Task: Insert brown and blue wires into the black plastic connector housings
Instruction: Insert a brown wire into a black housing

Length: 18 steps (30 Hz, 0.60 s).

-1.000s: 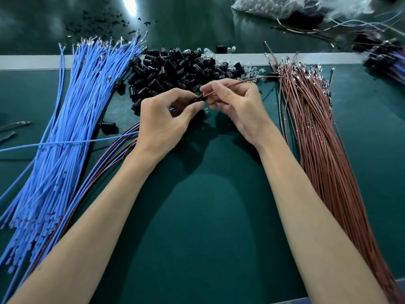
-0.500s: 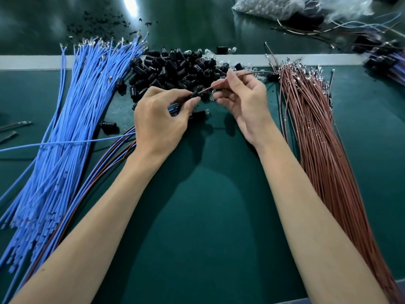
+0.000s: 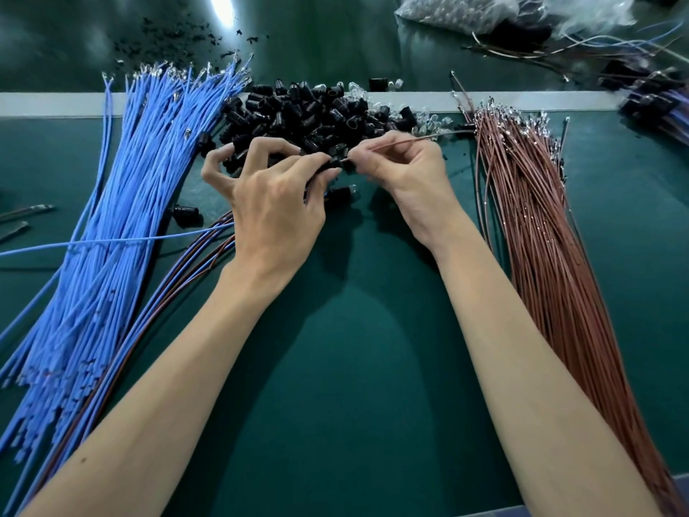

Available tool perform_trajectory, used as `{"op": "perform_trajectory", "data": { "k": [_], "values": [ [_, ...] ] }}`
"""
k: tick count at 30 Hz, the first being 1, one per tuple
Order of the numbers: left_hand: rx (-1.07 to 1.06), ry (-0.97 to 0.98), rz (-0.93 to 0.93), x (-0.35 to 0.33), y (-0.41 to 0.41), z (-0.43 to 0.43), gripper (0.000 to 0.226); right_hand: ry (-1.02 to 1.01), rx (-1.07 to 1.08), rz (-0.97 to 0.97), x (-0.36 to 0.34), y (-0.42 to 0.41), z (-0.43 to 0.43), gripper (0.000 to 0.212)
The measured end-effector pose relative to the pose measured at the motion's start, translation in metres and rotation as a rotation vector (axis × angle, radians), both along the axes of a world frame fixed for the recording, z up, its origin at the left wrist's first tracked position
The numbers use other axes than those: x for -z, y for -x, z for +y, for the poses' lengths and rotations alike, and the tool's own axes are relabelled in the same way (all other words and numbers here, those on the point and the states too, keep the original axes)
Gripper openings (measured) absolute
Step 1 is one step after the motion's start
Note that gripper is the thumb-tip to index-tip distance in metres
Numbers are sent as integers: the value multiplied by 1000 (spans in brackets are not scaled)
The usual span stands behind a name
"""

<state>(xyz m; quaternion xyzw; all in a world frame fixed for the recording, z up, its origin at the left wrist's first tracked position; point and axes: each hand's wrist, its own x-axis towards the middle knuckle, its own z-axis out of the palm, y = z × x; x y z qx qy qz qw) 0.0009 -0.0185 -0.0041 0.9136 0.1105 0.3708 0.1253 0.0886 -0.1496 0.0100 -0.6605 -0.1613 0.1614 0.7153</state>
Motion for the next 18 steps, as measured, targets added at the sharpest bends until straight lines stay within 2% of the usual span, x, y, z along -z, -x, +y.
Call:
{"op": "perform_trajectory", "data": {
  "k": [2, 6, 8, 10, 12, 14, 15, 18],
  "values": [
    [-3, -23, 1, 0, 0, 0, 23, 40, -33, -37, 0, 1, 1, 12],
    [-41, -7, 1, 0, -1, 2, 25, -323, -4, 294, -5, -5, -4, 12],
    [-41, 7, -10, 0, -1, 2, 25, -421, 77, 386, -4, -7, -5, 12],
    [-22, -9, -22, 1, -1, 2, 24, -326, 100, 281, -2, -6, -3, 13],
    [16, -38, -37, 1, -2, 1, 22, -83, 31, 48, 0, -1, 1, 15],
    [50, -39, -31, 1, -2, 2, 21, 37, -45, -68, 2, 3, 4, 14],
    [58, -21, -25, 0, -2, 2, 21, 1, -51, -29, 1, 3, 4, 11],
    [68, 76, 8, -2, 0, 2, 23, -284, 57, 216, -2, -3, 0, 11]
  ]
}}
